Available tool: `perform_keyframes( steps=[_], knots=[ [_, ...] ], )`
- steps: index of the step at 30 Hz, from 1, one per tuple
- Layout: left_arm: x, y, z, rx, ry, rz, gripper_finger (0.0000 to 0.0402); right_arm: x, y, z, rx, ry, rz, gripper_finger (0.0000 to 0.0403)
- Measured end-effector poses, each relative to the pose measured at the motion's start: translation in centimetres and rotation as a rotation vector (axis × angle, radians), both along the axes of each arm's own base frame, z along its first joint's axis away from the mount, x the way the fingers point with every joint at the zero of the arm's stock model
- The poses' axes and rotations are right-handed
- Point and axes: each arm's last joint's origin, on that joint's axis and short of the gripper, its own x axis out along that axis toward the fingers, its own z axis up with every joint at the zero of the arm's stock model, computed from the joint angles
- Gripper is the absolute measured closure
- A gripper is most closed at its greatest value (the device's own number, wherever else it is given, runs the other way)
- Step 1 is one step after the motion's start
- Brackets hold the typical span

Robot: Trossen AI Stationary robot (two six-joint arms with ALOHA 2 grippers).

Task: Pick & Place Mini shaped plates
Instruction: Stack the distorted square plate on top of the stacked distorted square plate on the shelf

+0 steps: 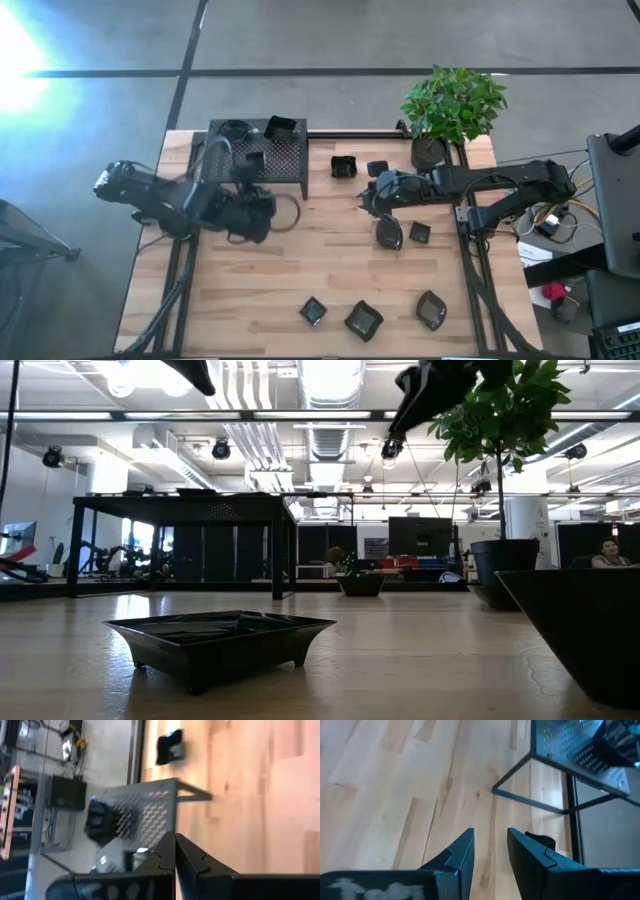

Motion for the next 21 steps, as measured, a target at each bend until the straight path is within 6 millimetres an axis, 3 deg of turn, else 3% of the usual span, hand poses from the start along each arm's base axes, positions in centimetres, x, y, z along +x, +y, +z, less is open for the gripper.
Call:
perform_keyframes(
  steps=[10, 21],
  knots=[
    [-0.7, -2.7, -4.2, 0.014, -0.052, 0.007, 0.0400, 0.1, -2.2, -4.8, 0.024, -0.044, -0.103, 0.0291],
    [-2.2, -3.5, -5.7, -0.083, -0.211, 0.044, 0.0400, -1.2, -7.4, -9.3, 0.072, -0.110, -0.297, 0.0291]
  ],
)
